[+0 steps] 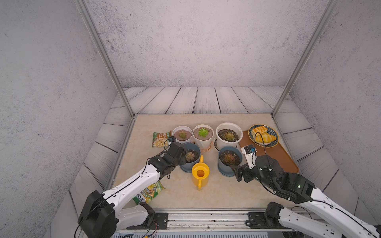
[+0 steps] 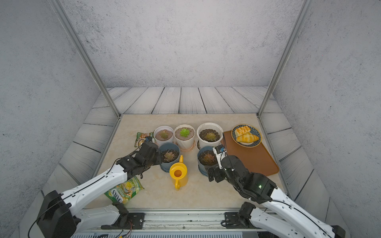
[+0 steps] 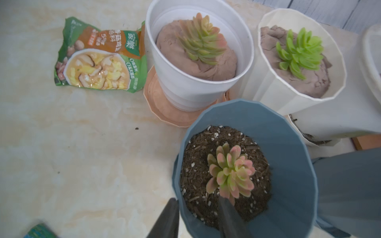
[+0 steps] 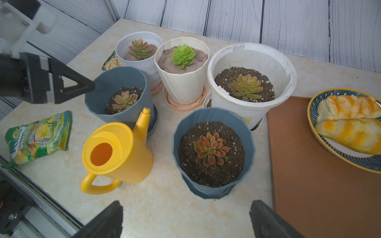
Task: Water the succulent around the soil edge
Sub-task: Move the watering can to the center of the board, then move the pot to the center of the board.
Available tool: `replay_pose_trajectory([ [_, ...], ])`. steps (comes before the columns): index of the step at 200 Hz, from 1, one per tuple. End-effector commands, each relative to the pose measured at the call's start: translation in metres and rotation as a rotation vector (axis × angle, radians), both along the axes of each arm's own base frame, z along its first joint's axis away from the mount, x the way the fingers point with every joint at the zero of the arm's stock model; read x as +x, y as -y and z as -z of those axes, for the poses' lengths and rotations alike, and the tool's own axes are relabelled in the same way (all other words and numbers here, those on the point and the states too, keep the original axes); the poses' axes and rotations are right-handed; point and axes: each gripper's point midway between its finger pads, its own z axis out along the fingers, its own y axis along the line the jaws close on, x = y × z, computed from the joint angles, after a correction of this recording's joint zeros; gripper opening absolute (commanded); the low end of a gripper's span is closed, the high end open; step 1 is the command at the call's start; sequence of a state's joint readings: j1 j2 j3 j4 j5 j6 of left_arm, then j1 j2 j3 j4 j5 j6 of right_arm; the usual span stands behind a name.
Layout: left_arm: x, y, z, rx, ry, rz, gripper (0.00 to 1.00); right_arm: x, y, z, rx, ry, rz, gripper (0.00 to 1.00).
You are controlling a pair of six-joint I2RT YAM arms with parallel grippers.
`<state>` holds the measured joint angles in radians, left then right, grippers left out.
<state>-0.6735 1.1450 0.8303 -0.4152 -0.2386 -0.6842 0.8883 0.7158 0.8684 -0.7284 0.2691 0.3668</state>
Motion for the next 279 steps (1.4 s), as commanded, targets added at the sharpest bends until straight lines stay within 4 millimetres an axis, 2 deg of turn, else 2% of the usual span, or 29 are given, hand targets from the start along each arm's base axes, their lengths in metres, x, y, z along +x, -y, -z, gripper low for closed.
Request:
replay_pose_trajectory([
  [1, -0.015, -0.005, -0.039, -0.023, 0.042, 0.041, 0.47, -0.004, 0.007, -0.005, -0.013, 0.002, 0.008, 1.00],
  [25, -0.043, -0.011, -0.058, -0.042, 0.008, 0.112, 0.51, -0.009, 0.009, -0.005, -0.025, 0.000, -0.018, 1.00],
  [43, -0.071, -0.005, -0.059, -0.098, -0.018, 0.201, 0.51, -0.012, 0.013, -0.002, -0.028, -0.004, -0.018, 1.00],
  [78, -0.120, 0.007, -0.026, -0.156, -0.083, 0.315, 0.52, -0.014, 0.024, 0.008, -0.031, -0.012, 0.028, 1.00],
  [112, -0.144, 0.026, -0.010, -0.193, -0.058, 0.397, 0.54, -0.005, 0.026, 0.025, 0.018, -0.027, 0.121, 1.00],
  [128, -0.149, 0.031, -0.009, -0.174, -0.033, 0.424, 0.54, 0.005, 0.030, 0.029, 0.043, -0.015, 0.203, 1.00],
  [154, -0.151, 0.031, -0.013, -0.120, 0.020, 0.448, 0.55, 0.023, 0.026, 0.034, 0.123, -0.064, 0.248, 0.95],
  [185, -0.152, 0.032, -0.021, -0.093, 0.050, 0.488, 0.55, 0.053, 0.034, 0.054, 0.227, -0.204, 0.305, 0.91],
  [213, -0.152, 0.033, -0.024, -0.090, 0.063, 0.507, 0.56, 0.072, 0.037, 0.068, 0.247, -0.260, 0.338, 0.90],
  [243, -0.153, 0.032, -0.023, -0.077, 0.070, 0.517, 0.56, 0.085, 0.027, 0.081, 0.281, -0.305, 0.343, 0.86],
  [279, -0.154, 0.032, -0.022, -0.074, 0.076, 0.527, 0.57, 0.088, 0.009, 0.099, 0.317, -0.404, 0.311, 0.78],
])
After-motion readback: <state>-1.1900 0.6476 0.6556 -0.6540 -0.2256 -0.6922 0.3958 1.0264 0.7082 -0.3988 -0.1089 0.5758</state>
